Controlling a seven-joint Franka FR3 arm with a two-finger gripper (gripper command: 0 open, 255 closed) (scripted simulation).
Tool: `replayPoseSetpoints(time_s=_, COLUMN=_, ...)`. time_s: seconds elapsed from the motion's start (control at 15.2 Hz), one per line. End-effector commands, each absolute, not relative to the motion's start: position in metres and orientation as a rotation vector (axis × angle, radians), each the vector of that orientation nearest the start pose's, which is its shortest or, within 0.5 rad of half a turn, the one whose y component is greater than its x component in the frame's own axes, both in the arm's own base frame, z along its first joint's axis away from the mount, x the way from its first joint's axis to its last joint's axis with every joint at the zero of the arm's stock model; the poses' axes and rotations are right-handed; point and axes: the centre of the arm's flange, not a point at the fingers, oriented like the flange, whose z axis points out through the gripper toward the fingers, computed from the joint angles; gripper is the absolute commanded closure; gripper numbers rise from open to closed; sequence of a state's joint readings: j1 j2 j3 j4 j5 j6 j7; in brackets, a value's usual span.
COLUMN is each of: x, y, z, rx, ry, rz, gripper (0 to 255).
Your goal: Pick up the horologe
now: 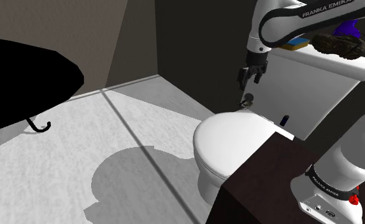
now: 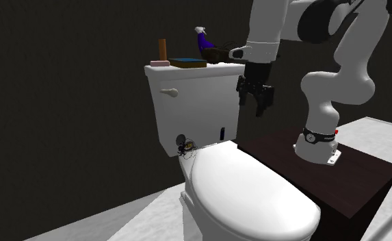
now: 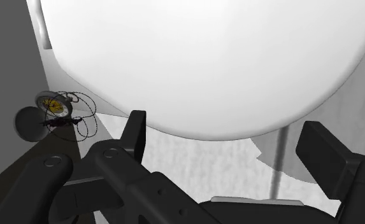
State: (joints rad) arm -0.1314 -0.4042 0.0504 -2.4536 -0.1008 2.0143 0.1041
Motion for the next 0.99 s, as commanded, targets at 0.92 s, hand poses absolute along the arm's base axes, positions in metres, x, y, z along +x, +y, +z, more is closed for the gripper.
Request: replayPoseSetpoints(time_s=0.92, x=0.488, y=-0.176, z=0.301, rx=-3.205, ry=0.879, rz=0.110, gripper=0)
